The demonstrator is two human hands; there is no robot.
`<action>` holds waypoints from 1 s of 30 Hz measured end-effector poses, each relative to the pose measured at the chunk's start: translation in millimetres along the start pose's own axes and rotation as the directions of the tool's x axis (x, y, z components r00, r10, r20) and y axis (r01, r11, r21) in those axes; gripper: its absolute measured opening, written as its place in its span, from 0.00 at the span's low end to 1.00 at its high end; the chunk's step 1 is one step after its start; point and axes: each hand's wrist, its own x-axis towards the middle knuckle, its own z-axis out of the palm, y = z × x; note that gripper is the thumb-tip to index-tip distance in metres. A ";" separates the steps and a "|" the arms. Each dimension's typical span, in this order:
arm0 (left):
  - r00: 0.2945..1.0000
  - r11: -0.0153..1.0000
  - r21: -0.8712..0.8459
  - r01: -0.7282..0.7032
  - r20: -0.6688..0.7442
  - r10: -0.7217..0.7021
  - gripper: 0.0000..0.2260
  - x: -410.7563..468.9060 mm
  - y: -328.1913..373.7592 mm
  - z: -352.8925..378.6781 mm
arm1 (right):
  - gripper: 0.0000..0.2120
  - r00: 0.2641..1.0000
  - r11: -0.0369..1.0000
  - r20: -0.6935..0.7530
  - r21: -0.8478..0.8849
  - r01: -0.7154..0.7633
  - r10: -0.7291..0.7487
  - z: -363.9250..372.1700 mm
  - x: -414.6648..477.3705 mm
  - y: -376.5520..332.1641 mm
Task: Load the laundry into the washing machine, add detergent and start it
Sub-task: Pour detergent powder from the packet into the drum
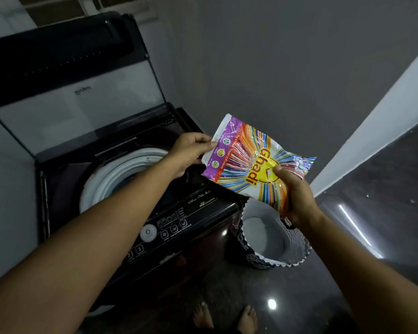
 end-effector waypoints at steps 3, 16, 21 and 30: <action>0.999 1.000 -0.011 -0.004 0.041 0.004 0.13 7.7 -0.9 -2.1 | 0.28 0.998 0.999 -0.045 0.003 0.040 -0.040 5.1 -0.2 -0.6; 0.985 0.998 0.052 -0.026 0.171 0.016 0.07 41.0 -16.6 -27.3 | 0.19 0.967 0.966 -0.133 -0.169 0.194 -0.218 41.6 5.9 2.8; 0.984 0.999 0.032 -0.017 0.180 0.011 0.06 47.9 -25.0 -33.6 | 0.19 0.945 0.940 -0.184 -0.260 0.218 -0.270 47.1 9.8 4.2; 0.986 0.999 0.040 0.004 0.166 -0.011 0.03 51.6 -39.8 -43.2 | 0.17 0.924 0.895 -0.166 -0.356 0.269 -0.344 57.7 17.4 6.4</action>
